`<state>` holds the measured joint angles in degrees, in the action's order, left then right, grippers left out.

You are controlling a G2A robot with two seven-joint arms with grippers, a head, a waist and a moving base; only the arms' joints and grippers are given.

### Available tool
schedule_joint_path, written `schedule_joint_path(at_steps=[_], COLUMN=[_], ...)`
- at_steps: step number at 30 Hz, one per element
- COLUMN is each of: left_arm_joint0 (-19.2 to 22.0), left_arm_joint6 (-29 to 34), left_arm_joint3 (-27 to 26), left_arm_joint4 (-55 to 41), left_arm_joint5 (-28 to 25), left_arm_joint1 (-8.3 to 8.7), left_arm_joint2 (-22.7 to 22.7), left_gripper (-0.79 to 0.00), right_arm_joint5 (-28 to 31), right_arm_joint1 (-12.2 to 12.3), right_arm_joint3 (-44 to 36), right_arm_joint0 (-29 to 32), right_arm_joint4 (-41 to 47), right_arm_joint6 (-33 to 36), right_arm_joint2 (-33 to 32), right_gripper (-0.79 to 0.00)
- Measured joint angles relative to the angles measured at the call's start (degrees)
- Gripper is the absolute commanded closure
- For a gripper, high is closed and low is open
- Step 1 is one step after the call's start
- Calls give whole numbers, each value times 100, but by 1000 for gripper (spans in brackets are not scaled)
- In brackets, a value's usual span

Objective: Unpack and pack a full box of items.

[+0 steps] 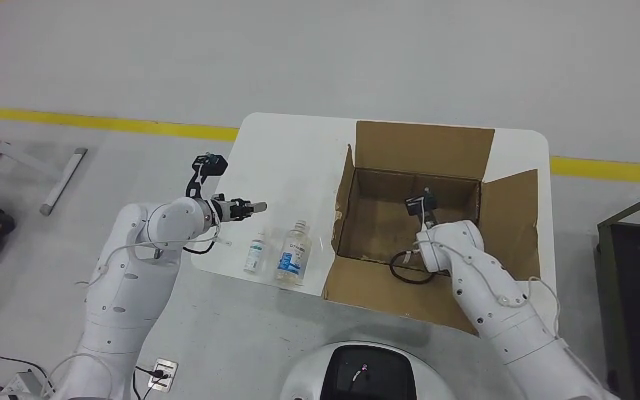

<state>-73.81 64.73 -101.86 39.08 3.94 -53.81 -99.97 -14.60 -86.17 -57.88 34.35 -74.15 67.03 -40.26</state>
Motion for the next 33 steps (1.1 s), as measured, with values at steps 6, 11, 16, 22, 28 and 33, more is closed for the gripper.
schedule_joint_path(at_steps=[6, 11, 16, 22, 28, 33], left_arm_joint0=[0, 0, 0, 0, 0, 0], left_arm_joint6=[0, 0, 0, 0, 0, 0], left_arm_joint3=[0, 0, 0, 0, 0, 0], left_arm_joint4=[0, 0, 0, 0, 0, 0], left_arm_joint5=[0, 0, 0, 0, 0, 0], left_arm_joint1=[0, 0, 0, 0, 0, 0], left_arm_joint2=[0, 0, 0, 0, 0, 0], left_gripper=[-785, -785, -785, -785, -785, -785], right_arm_joint5=[76, 139, 190, 222, 221, 218], right_arm_joint1=[-114, -217, -302, -365, -402, -448], right_arm_joint3=[388, 656, 797, 910, 1098, 1249], right_arm_joint0=[-41, -118, -178, -203, -219, -234], right_arm_joint4=[88, 219, 410, 531, 495, 472], right_arm_joint6=[-278, -440, -624, -683, -654, -709], right_arm_joint2=[5, -3, -78, -162, -223, -245], right_gripper=[-283, -283, -289, -305, -317, -311])
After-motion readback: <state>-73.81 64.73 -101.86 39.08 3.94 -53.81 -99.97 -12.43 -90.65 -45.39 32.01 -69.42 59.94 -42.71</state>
